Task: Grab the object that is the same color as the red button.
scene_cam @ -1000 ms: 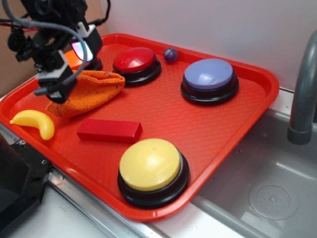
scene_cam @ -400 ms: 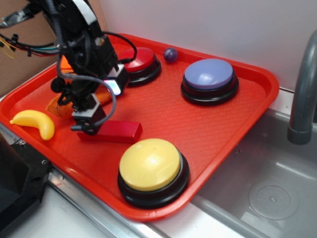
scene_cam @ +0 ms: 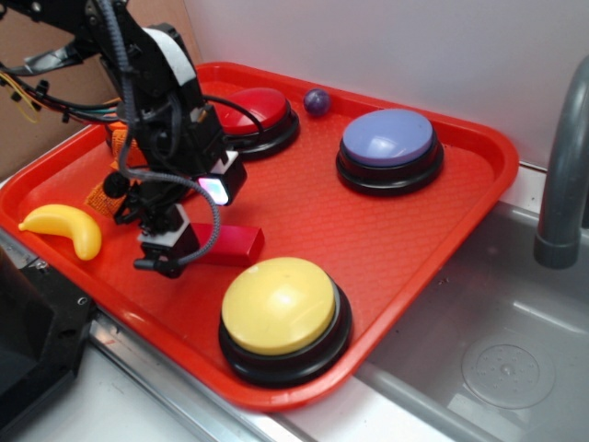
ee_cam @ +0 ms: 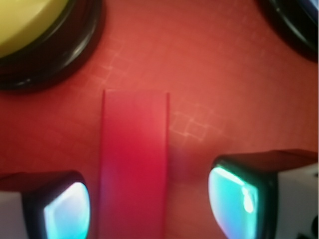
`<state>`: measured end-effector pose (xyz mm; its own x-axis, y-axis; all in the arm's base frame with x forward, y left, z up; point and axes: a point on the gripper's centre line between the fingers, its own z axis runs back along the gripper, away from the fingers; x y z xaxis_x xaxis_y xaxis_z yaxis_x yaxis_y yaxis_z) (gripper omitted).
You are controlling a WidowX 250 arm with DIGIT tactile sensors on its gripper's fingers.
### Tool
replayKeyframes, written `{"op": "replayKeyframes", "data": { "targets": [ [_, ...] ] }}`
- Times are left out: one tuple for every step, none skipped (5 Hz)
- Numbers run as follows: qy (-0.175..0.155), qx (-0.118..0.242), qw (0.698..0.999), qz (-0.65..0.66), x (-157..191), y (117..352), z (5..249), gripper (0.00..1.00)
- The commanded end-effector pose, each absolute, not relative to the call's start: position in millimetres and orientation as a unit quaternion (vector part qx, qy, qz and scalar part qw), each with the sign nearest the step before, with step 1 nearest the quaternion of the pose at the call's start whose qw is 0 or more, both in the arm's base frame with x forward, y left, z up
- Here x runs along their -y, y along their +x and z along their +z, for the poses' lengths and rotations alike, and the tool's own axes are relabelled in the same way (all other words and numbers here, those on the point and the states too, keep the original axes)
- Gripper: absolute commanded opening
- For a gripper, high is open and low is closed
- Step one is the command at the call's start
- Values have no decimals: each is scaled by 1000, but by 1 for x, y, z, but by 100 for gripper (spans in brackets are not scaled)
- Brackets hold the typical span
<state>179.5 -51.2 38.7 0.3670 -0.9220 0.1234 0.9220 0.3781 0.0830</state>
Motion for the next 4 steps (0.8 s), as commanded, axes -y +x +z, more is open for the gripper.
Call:
{"op": "replayKeyframes", "data": {
  "targets": [
    [-2, 75, 828, -556, 59, 179, 37, 100],
    [3, 69, 831, -552, 64, 180, 30, 100],
    [19, 70, 834, -547, 69, 177, 25, 100],
    [7, 71, 843, -533, 69, 179, 29, 0]
  ]
}}
